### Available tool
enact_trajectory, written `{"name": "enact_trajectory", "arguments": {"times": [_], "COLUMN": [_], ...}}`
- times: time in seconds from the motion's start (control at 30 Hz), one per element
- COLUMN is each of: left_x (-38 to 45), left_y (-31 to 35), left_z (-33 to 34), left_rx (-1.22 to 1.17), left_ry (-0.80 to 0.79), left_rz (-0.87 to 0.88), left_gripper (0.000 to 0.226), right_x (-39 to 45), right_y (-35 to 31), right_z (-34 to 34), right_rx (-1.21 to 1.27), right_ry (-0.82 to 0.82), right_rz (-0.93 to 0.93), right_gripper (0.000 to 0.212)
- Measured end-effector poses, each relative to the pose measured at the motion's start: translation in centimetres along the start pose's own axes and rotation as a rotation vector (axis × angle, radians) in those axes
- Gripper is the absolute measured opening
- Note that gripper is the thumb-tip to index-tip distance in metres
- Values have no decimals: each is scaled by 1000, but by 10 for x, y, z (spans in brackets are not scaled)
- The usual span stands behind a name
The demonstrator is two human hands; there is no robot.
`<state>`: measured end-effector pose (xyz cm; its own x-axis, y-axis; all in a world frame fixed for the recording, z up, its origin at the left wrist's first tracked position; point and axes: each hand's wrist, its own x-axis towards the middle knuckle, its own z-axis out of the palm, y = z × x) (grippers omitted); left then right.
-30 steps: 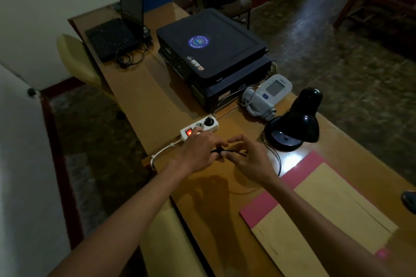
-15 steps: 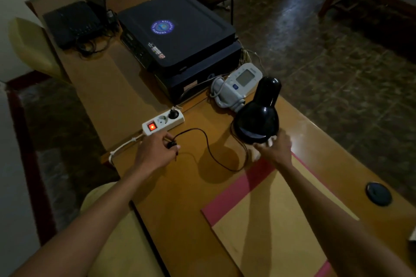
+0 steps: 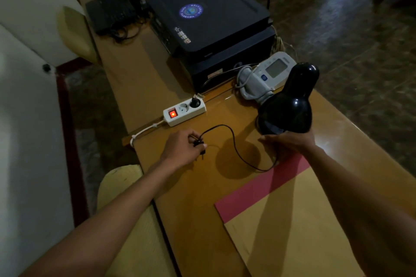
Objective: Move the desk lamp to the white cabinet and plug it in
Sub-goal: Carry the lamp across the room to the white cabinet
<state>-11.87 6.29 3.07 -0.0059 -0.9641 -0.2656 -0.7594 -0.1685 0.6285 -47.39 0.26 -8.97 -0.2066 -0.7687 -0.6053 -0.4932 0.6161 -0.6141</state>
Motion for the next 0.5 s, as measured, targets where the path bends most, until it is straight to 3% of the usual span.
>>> {"name": "enact_trajectory", "arguments": {"times": [0.07, 0.2, 0.3, 0.4, 0.5], "left_x": [-3, -10, -13, -14, -13], "left_y": [-5, -15, -23, -30, -40], "left_z": [-1, -7, -15, -27, -38], "left_rx": [-11, -35, -40, -44, -50], "left_ry": [0, 11, 34, 66, 205], "left_rz": [6, 12, 19, 9, -35], "left_gripper": [21, 20, 19, 19, 20], "right_x": [2, -2, -11, -18, -13], "right_y": [-5, -16, -19, -23, -24], "right_z": [3, 7, 12, 12, 7], "right_rx": [43, -149, -90, -164, -196], "right_ry": [-75, 160, 176, 275, 266], "right_rz": [103, -5, -56, -177, -158], "right_gripper": [137, 152, 150, 136, 140]}}
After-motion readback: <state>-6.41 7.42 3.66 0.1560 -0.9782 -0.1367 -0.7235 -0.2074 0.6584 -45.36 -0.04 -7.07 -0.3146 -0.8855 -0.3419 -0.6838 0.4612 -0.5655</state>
